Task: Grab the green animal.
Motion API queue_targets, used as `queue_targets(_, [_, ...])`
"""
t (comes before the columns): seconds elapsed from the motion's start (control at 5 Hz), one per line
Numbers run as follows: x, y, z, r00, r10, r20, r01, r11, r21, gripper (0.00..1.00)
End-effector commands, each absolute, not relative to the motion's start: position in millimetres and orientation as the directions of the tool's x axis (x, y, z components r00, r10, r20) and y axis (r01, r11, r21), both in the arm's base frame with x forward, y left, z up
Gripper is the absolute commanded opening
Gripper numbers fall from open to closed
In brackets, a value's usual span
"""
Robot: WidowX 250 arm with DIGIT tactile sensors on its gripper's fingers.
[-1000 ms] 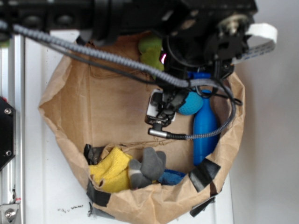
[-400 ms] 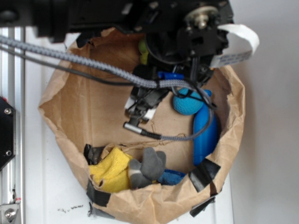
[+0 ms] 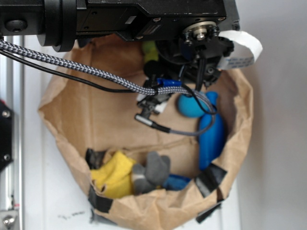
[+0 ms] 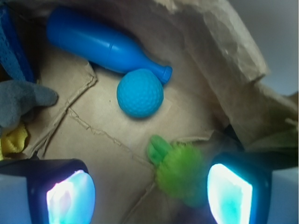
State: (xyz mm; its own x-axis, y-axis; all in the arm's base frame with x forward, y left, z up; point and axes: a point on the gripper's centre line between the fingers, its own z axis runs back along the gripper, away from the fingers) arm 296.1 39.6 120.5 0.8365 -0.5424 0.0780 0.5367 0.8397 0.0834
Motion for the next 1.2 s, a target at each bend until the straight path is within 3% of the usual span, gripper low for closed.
queue_targets(0.0, [303.1, 55.2, 130.6, 0.798, -0.589, 0.132, 0.560, 0.804, 0.202, 1.00])
queue_targets(0.6, [301.6, 58.0, 124.4, 0.776, -0.622, 0.103, 0.595, 0.777, 0.206, 1.00])
queue_targets(0.8, [304.0, 58.0, 111.4, 0.741, -0.666, 0.084, 0.646, 0.742, 0.179, 1.00])
queue_targets(1.0, [308.9, 57.6, 95.5, 0.720, -0.691, 0.059, 0.683, 0.722, 0.111, 1.00])
